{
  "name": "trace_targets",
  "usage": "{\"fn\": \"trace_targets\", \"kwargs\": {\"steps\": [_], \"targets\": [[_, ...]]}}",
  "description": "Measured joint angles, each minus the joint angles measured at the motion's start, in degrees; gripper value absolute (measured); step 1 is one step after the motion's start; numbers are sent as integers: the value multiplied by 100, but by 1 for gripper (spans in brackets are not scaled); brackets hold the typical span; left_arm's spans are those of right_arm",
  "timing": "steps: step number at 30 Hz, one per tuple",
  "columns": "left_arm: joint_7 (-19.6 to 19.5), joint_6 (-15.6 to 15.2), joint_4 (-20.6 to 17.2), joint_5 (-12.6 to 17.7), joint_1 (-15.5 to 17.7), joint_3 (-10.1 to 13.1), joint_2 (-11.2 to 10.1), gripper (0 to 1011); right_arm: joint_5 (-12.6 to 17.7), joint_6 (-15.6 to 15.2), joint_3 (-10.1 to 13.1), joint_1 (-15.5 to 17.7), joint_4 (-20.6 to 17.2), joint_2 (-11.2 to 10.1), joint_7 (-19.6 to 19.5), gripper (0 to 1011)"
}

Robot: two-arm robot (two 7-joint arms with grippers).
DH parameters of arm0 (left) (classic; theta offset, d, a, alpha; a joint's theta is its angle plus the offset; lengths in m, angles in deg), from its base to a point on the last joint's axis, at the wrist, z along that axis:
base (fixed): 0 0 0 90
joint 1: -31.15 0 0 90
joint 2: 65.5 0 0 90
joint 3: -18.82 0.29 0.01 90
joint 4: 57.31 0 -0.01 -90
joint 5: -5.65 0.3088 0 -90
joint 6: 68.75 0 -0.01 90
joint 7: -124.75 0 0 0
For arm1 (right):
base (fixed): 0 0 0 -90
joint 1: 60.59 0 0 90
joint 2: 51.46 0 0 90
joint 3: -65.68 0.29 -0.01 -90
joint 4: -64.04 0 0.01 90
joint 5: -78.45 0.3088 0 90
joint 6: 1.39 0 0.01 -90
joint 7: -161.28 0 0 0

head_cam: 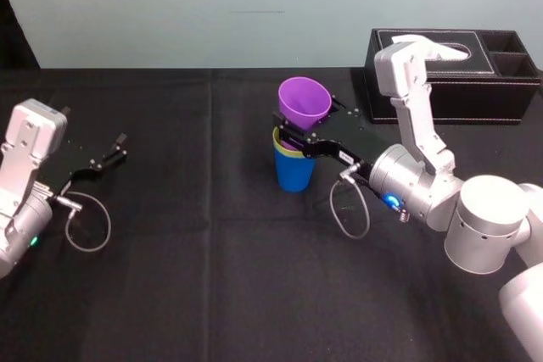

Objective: Stack the three plastic cups sequentially using one hand.

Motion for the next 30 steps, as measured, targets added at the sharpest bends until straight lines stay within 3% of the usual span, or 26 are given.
{"fn": "trace_targets", "kwargs": {"steps": [18,30], "targets": [[0,0,0,0,0,0,0,1011,-69,-23,-53,-124,304,55,93,726],[0,0,0,0,0,0,0,1011,-68,-30,-50,-122,302,51,105,726]]}}
